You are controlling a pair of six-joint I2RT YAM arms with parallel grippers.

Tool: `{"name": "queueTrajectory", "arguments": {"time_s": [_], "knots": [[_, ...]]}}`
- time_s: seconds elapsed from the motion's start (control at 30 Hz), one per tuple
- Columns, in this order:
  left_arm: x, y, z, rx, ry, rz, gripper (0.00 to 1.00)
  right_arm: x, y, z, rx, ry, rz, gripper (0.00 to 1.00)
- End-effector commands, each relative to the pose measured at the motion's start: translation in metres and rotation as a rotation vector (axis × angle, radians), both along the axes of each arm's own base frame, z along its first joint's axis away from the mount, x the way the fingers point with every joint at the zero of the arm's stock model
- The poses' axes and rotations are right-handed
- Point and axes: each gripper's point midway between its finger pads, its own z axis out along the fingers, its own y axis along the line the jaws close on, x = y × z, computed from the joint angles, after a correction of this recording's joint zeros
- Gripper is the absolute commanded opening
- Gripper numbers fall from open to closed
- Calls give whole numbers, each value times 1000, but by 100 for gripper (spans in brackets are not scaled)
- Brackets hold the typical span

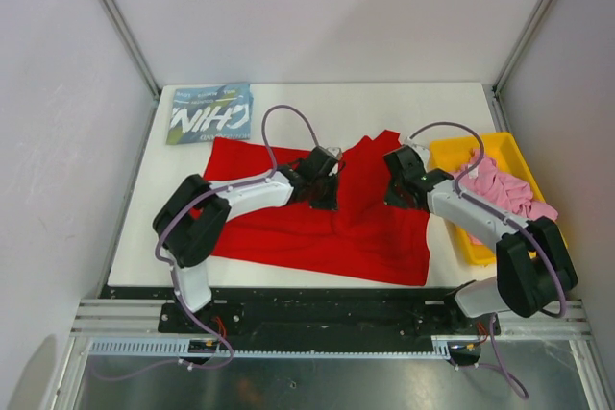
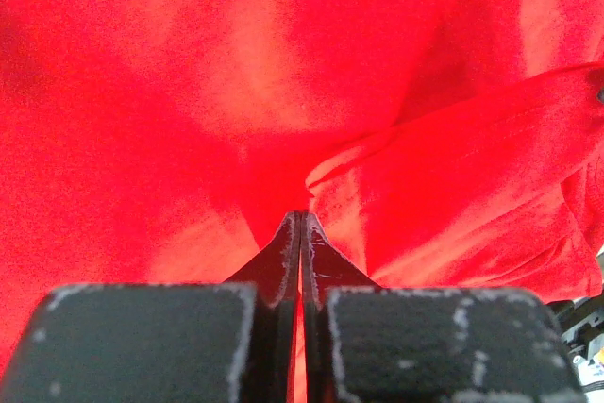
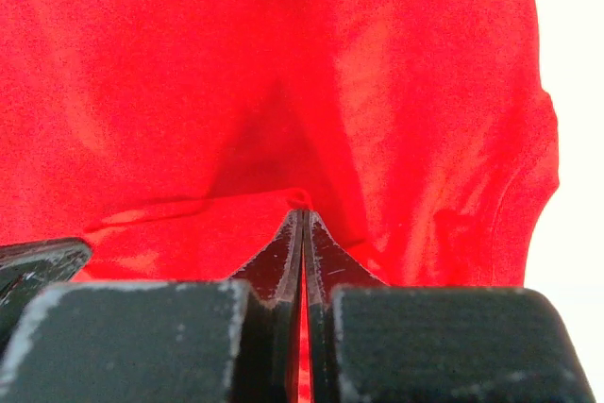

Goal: Fold and stack the t-shirts
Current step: Fold the flattened tshirt in 1/3 of the way, then grap the side of the flattened tshirt furthest away from the robot with both arms

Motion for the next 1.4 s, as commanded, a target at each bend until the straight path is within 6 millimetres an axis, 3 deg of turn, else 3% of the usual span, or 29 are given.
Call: {"name": "queueTrajectory", "arguments": {"time_s": [0.0, 0.33, 0.57, 0.67, 0.8, 0.9, 1.0, 1.17, 1.37], "knots": [[14, 8, 22, -26, -87, 89, 0, 32, 8, 20, -15, -123, 24, 2], [5, 19, 14, -34, -75, 128, 1, 47, 14, 20, -24, -170, 50, 2], [11, 22, 13, -25, -99, 157, 2, 51, 15, 13, -33, -167, 54, 3], [13, 23, 15, -22, -108, 159, 9, 52, 13, 10, -42, -162, 53, 13], [25, 34, 30, -42, -141, 183, 39, 56, 7, 19, -39, -142, 46, 41], [47, 53, 53, -67, -192, 230, 56, 69, 4, 39, -27, -156, 41, 53], [81, 79, 80, -85, -260, 300, 59, 89, 5, 53, 3, -188, 29, 55], [141, 140, 99, -33, -338, 453, 52, 123, 12, 61, 70, -223, 11, 54], [192, 221, 92, 41, -343, 645, 40, 139, 24, 59, 117, -232, 25, 53]]}}
